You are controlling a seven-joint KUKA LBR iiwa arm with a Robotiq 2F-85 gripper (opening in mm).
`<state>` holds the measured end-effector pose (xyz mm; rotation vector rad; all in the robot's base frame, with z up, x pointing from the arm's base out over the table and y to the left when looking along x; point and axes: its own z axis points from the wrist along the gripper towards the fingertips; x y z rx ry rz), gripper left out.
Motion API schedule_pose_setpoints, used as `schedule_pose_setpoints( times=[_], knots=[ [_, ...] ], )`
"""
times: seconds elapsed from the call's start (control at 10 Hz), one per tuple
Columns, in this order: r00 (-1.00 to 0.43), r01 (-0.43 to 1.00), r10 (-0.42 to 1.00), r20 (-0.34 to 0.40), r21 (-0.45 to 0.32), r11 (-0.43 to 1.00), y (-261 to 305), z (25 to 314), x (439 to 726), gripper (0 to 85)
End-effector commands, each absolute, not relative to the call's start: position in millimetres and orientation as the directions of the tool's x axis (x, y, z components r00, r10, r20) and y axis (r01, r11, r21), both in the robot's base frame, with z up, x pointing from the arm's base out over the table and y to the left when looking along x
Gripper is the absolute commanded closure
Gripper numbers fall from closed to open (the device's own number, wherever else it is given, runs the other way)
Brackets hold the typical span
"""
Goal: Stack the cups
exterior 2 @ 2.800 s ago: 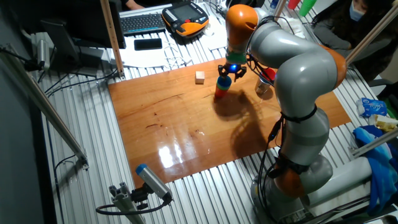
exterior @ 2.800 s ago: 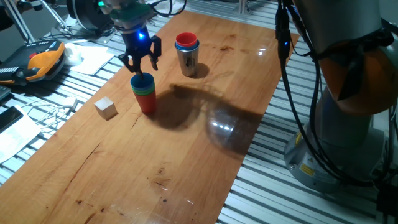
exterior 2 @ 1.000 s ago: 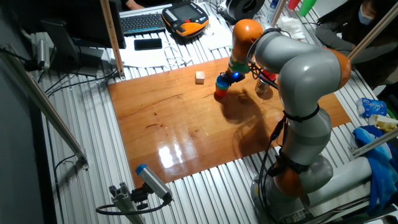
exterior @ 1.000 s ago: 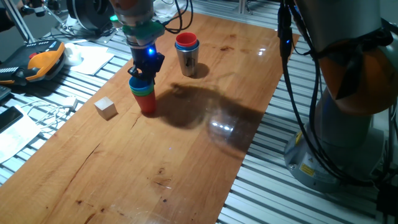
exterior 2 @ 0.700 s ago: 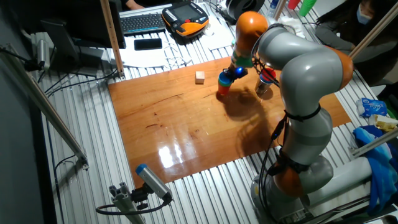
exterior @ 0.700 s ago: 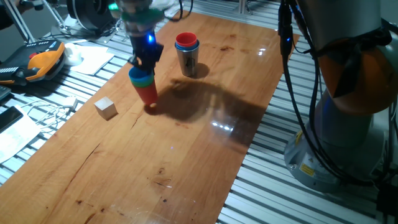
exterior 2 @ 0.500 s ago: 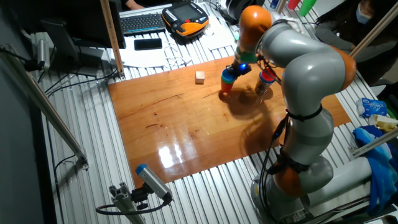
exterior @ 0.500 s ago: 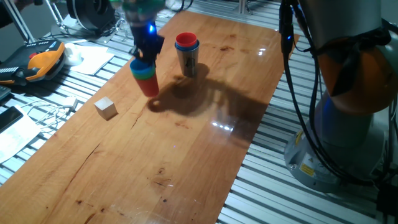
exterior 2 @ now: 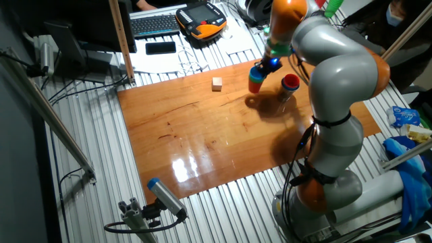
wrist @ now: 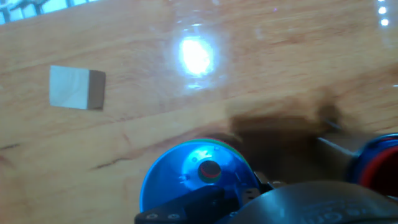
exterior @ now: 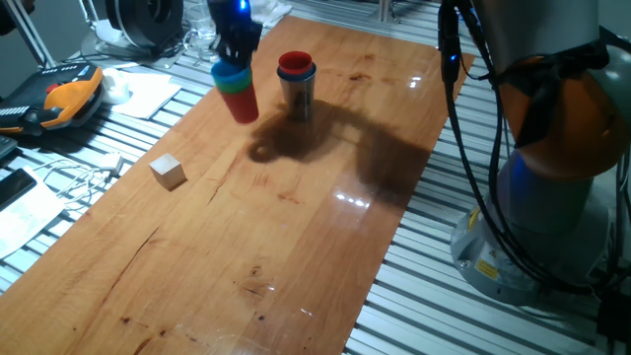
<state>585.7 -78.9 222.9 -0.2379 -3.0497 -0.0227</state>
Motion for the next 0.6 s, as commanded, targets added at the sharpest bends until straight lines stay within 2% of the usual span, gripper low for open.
schedule_pose_setpoints(
  times=[0.0,0.3,0.5],
  knots=[
    [-0.985,0.153,0.152,0.083,0.007,0.988,-82,267,584,85.0],
    [-0.988,0.129,0.128,0.087,0.005,0.992,-93,274,576,85.0],
    [-0.993,0.082,0.084,0.088,-0.027,0.996,-98,275,575,85.0]
  ],
)
